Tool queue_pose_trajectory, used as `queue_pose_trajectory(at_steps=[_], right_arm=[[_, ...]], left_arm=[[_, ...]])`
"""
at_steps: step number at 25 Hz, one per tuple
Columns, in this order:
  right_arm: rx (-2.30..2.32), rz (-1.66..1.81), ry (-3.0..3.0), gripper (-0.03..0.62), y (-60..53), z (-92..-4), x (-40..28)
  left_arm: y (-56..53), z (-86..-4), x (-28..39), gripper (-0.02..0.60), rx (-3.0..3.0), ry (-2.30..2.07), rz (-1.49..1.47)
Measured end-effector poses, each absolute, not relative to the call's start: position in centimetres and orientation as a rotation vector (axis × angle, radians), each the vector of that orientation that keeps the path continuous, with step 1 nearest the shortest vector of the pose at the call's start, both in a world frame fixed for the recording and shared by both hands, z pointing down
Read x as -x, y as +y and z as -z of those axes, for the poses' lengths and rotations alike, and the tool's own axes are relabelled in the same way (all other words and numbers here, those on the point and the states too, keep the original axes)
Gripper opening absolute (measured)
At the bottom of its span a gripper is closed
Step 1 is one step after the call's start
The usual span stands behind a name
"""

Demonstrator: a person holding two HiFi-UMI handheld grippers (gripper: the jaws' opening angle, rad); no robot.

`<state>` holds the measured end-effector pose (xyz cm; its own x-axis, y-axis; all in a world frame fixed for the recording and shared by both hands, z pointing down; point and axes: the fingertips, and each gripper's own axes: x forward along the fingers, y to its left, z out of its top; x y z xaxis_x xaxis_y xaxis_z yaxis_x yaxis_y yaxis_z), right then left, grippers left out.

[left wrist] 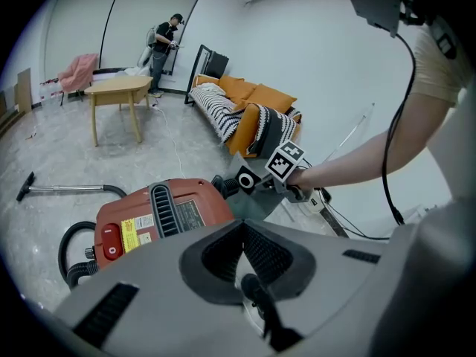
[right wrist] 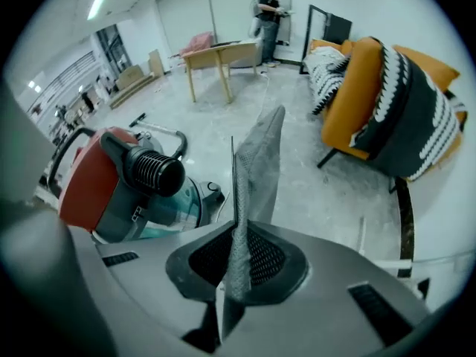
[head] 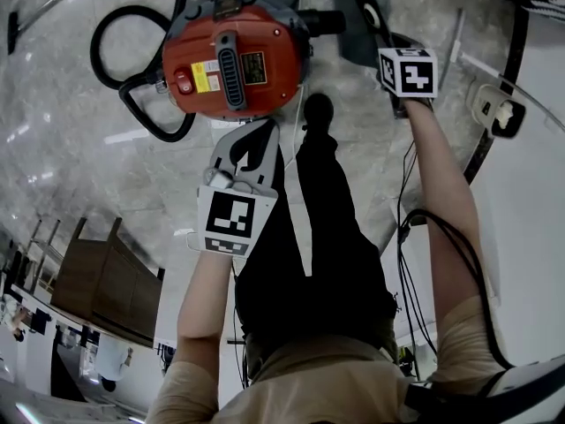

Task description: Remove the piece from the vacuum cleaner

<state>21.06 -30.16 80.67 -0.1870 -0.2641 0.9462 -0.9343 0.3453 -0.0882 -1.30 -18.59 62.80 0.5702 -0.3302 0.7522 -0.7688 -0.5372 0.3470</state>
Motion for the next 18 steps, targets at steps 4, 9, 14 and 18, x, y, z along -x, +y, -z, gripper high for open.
queue_pose_trajectory(at_steps=[4,9,14,18], right_arm=[[-1.222,-1.082,-1.623,0.025,-29.1,-80.3,-24.0],[-1.405,-1.290,-1.559,0.025,-27.4,-79.2,-27.2],[-1.529,-1.444,-1.517,0.025,-25.0,-77.5,-28.4],[-1.587,-1.521,-1.479,0.025,-23.4,-76.4,-29.6]], left_arm=[[-18.5,-62.3,0.8,0.003,-2.133,-0.862,-0.833],[-18.7,-61.0,0.3,0.003,-2.172,-0.836,-0.844],[-18.8,-58.9,-0.3,0.003,-2.224,-0.803,-0.846],[-19.1,-57.3,-0.8,0.003,-2.265,-0.785,-0.836]])
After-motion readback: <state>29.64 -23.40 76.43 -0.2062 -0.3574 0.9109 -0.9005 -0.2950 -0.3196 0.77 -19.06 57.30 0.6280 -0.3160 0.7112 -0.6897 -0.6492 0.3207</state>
